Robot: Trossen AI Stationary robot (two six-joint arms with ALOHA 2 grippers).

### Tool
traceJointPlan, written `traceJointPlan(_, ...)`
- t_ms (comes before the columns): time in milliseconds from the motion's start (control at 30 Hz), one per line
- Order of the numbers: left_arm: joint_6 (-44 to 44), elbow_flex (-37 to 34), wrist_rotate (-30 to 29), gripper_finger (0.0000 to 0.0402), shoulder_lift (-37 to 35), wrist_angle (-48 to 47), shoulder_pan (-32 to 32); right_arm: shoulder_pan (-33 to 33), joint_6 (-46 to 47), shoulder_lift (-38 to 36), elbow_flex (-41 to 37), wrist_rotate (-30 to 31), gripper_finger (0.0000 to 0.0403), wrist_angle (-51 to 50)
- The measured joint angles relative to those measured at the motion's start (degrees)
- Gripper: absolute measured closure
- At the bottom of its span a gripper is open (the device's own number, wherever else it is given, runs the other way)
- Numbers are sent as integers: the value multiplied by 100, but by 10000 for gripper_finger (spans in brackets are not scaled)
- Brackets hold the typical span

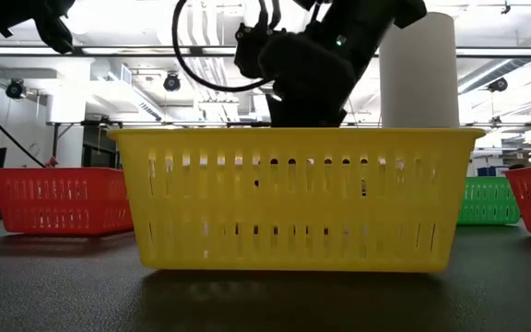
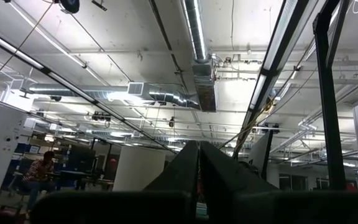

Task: Stack baskets by color
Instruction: Stack the center yellow bin on top of the top yellow bin

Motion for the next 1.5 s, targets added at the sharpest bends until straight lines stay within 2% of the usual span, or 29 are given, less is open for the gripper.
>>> traceJointPlan(167,-2,0,0,402,-4,0,1,3,8,-114,344,-65,390,-779)
traceJointPlan(500,-14,-2,0,402,8,-50,0,35,-401,-158,1607,33,390,-2281)
traceJointPlan(600,-30,-2,0,402,23,-50,0,-20,-794,-159,1838,278,390,-2402)
traceJointPlan(733,-32,-2,0,402,19,-48,0,-237,-1330,-159,2048,301,391,-2403)
traceJointPlan(967,-34,-2,0,402,81,-48,0,-822,-1919,-162,2000,317,391,-2397)
traceJointPlan(1200,-34,-2,0,402,69,-42,2,-1387,-1973,-164,1684,554,391,-2076)
traceJointPlan(1500,-36,-2,0,402,129,-45,0,-1511,-1919,-164,1405,541,391,-1825)
